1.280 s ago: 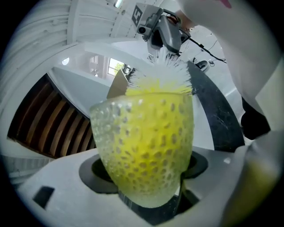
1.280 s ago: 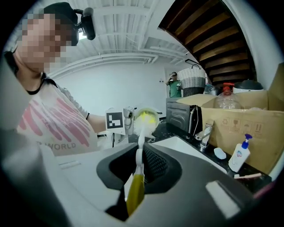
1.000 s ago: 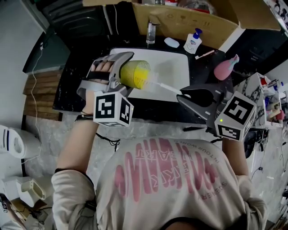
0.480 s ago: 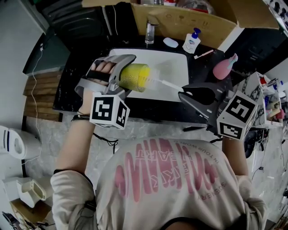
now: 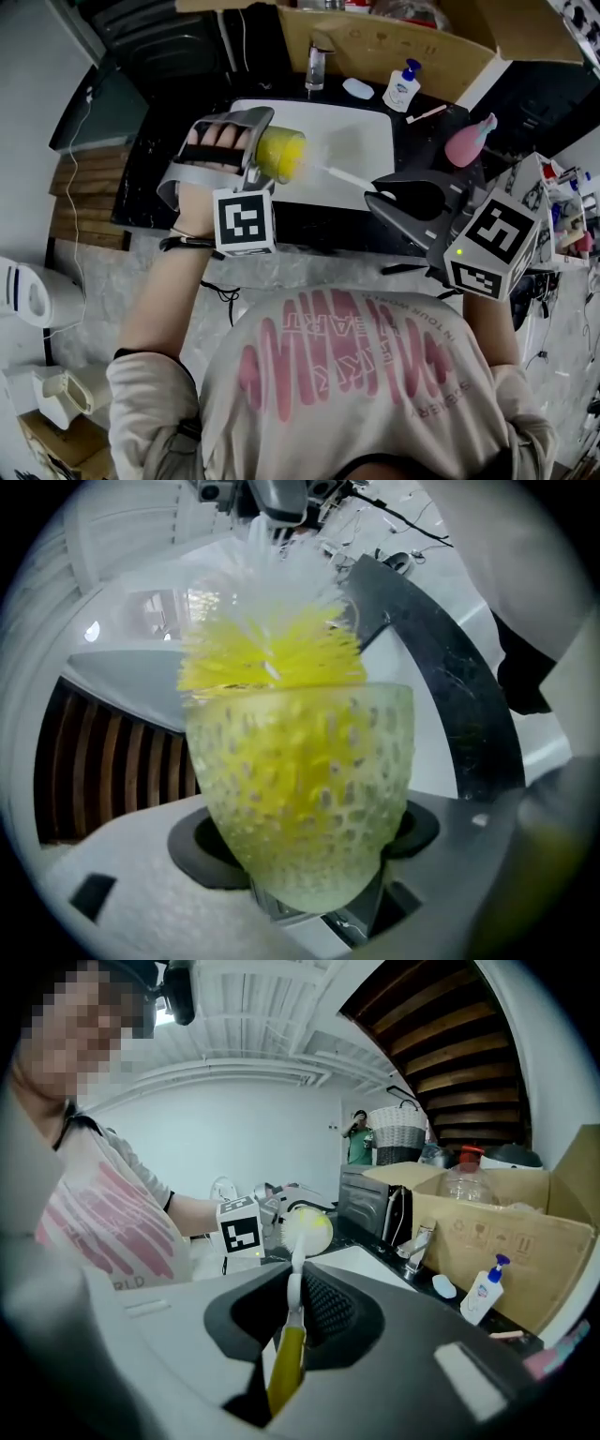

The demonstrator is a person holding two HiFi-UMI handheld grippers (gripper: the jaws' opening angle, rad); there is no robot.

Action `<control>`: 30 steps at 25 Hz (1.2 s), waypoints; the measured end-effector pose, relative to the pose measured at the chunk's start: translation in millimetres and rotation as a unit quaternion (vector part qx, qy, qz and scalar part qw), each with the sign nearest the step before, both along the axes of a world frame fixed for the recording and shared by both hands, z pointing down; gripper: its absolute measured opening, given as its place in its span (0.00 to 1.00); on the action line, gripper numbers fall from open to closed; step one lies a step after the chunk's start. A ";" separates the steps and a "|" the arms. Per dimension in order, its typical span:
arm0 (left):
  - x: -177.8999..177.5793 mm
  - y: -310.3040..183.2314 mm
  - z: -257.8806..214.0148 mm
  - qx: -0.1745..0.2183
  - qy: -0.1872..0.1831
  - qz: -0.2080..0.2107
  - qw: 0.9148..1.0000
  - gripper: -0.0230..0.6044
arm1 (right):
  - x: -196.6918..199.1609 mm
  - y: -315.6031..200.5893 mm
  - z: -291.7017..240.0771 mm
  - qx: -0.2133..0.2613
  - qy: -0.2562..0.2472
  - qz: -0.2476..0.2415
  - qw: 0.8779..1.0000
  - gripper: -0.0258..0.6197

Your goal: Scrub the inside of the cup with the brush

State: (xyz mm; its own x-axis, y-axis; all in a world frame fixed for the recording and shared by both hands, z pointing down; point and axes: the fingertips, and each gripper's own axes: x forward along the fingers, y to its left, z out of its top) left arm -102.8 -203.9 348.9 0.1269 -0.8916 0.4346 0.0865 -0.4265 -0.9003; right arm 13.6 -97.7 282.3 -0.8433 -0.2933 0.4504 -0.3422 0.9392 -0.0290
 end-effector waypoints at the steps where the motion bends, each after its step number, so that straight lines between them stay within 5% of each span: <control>1: -0.4 -1.8 -0.9 0.002 0.007 -0.007 1.000 0.62 | -1.5 0.1 -0.1 0.005 0.004 -0.001 1.000 0.11; 15: 3.5 -5.4 -8.8 -0.016 0.083 -0.014 0.996 0.62 | -0.8 -5.0 15.6 0.033 0.058 0.014 0.998 0.11; 26: 13.8 12.0 -2.6 -0.085 0.138 0.030 0.986 0.62 | 4.7 -11.6 10.3 0.042 0.042 0.023 0.998 0.11; 30: 7.3 14.2 -0.1 -0.077 0.116 0.032 0.990 0.62 | 1.3 -5.1 1.4 0.027 0.011 0.015 0.999 0.11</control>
